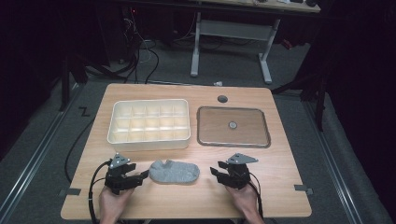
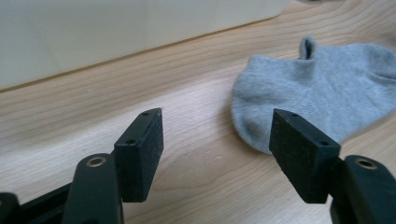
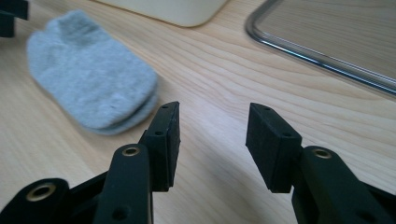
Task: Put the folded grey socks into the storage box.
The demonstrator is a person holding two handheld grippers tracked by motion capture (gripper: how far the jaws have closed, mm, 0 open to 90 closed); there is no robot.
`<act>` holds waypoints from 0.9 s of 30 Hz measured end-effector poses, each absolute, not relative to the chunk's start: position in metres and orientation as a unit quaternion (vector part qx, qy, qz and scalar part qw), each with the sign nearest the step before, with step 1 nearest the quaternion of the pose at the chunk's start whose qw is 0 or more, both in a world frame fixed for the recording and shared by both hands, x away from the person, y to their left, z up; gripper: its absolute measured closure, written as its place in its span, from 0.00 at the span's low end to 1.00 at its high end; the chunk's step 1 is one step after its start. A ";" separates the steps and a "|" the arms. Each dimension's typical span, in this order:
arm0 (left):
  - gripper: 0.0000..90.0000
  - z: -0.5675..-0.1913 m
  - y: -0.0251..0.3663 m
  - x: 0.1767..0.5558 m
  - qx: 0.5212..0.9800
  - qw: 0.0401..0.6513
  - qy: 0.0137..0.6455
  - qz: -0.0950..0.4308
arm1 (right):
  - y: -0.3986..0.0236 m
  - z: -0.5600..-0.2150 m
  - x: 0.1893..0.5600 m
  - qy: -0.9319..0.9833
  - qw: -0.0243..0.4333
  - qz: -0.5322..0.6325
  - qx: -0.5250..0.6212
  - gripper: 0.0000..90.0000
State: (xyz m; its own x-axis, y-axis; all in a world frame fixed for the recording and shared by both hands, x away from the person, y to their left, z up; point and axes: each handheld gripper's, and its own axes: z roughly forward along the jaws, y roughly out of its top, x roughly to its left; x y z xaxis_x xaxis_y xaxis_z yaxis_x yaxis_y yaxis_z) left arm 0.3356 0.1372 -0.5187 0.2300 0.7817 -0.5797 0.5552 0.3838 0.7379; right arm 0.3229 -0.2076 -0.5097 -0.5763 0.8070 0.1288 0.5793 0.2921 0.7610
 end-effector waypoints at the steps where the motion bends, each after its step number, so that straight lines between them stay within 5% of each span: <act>1: 0.41 -0.518 0.135 0.336 0.546 0.563 0.612 0.099 | -0.205 -0.509 0.323 0.792 0.140 0.404 0.435 0.61; 27: 0.48 -0.521 0.112 0.344 0.547 0.562 0.615 0.084 | -0.165 -0.513 0.329 0.806 0.099 0.420 0.405 0.63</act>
State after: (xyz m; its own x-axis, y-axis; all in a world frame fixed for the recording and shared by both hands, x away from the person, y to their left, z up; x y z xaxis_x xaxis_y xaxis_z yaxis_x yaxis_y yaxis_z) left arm 0.3442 0.1121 -0.5212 0.2302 0.7662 -0.6000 0.5782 0.3883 0.7176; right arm 0.3293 -0.1649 -0.5130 -0.6524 0.7357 0.1817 0.5701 0.3186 0.7573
